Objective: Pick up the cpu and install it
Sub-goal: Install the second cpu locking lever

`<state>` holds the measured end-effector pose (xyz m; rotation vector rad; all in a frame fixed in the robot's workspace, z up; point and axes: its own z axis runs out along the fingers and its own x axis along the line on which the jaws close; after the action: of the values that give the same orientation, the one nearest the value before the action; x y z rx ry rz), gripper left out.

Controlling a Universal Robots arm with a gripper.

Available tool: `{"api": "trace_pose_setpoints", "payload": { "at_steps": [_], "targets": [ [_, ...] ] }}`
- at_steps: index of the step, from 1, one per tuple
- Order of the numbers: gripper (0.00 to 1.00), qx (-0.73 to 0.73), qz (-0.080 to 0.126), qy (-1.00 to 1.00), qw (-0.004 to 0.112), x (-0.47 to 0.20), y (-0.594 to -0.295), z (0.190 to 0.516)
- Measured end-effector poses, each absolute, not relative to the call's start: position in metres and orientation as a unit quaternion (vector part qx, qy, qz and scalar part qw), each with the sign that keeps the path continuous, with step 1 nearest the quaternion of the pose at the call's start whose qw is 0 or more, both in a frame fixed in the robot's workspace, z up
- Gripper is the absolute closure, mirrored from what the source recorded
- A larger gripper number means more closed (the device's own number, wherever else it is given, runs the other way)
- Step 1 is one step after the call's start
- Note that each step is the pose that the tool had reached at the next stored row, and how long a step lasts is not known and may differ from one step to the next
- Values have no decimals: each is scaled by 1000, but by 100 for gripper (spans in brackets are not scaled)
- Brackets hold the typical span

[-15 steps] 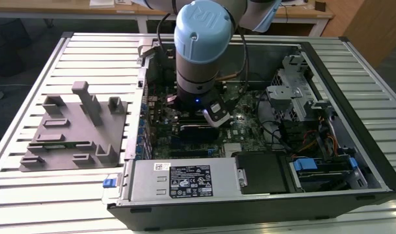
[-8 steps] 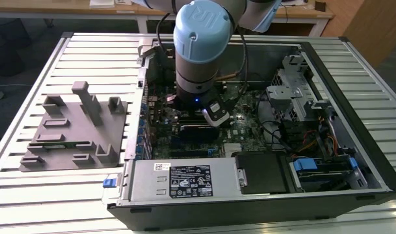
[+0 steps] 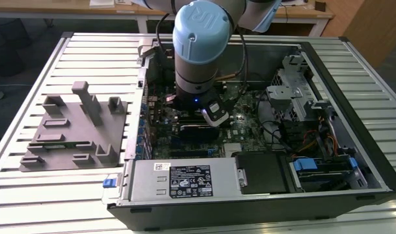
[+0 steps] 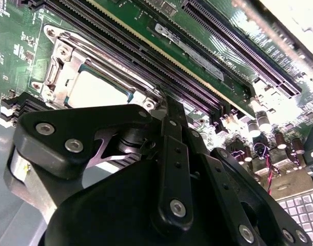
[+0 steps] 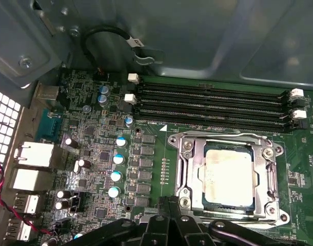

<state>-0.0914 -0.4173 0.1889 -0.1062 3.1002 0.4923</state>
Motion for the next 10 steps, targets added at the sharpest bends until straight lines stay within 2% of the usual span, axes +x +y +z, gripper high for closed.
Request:
{"api": "trace_pose_setpoints", "payload": {
  "at_steps": [10],
  "targets": [
    [89, -34, 157, 987, 0, -91, -417, 189]
  ]
}}
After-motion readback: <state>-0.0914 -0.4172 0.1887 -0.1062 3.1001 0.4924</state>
